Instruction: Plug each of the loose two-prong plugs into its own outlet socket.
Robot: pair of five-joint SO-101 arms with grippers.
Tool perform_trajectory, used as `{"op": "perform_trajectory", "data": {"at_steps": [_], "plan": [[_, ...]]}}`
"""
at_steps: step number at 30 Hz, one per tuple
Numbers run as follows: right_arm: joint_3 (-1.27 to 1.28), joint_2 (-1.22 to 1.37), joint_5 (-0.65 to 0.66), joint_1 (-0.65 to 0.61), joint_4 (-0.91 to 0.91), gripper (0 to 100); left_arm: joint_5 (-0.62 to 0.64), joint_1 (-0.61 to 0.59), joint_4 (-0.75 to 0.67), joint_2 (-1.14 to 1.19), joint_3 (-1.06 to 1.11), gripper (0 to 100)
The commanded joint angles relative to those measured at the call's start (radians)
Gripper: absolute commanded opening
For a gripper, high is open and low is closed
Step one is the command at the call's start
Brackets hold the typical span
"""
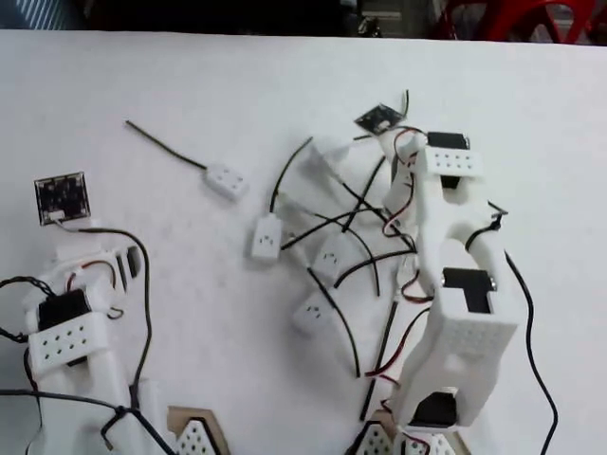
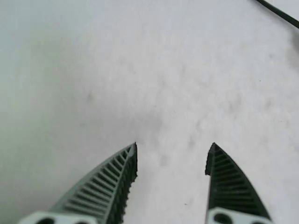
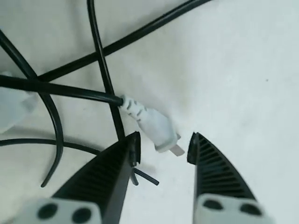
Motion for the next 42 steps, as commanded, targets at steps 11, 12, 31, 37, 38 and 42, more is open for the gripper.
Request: {"op": "perform_trajectory", "data": {"at_steps": [11, 12, 31, 37, 38, 42], "plan": [[-0.048, 0.022, 0.025, -0.036, 0.019, 16.6, -0.003, -0.002, -0.018, -0.025, -0.008, 24], [-0.048, 0.022, 0.025, -0.044, 0.019, 16.6, -0.003, -0.002, -0.018, -0.025, -0.008, 24], [-0.046, 0.031, 0.095, -0.047, -0.021, 5.7, -0.003, -0.002, -0.018, -0.025, -0.008, 24], [-0.046, 0.031, 0.1, -0.067, -0.018, 13.9, -0.003, -0.002, -0.018, -0.024, -0.008, 24], [-0.046, 0.031, 0.101, -0.074, -0.018, 13.4, -0.003, -0.002, -0.018, -0.024, -0.008, 24], [-0.046, 0.031, 0.101, -0.097, -0.022, 12.1, -0.003, -0.002, -0.018, -0.024, -0.008, 24]]}}
